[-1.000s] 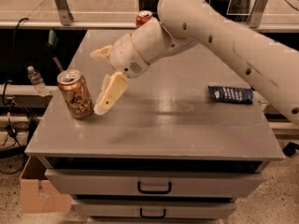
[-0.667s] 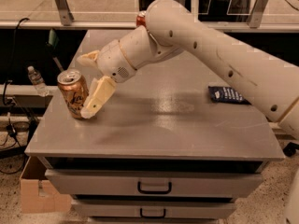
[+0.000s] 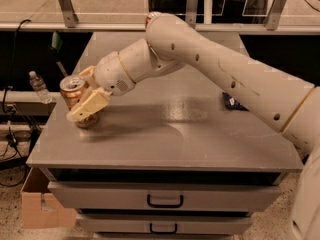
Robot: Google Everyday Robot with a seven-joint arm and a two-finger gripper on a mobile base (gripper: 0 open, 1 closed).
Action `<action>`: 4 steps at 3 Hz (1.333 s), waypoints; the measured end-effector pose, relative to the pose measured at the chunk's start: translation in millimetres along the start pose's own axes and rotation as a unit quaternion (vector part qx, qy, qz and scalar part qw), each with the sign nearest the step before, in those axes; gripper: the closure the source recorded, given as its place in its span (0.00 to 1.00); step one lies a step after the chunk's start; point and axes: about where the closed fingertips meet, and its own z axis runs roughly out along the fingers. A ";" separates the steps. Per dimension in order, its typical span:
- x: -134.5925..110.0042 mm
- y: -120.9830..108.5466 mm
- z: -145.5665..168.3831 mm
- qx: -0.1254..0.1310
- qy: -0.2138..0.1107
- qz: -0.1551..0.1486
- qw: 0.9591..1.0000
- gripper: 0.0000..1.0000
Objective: Pick orange can
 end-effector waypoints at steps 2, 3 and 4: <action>-4.3 -13.2 -32.0 0.035 -0.027 -0.001 0.999 0.85; -28.3 -23.6 -74.4 0.072 -0.053 -0.025 0.996 1.00; -42.7 -29.0 -110.6 0.103 -0.084 -0.029 0.991 1.00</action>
Offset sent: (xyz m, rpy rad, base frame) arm 0.0392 -0.0540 0.0501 0.1462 -0.0402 -0.1200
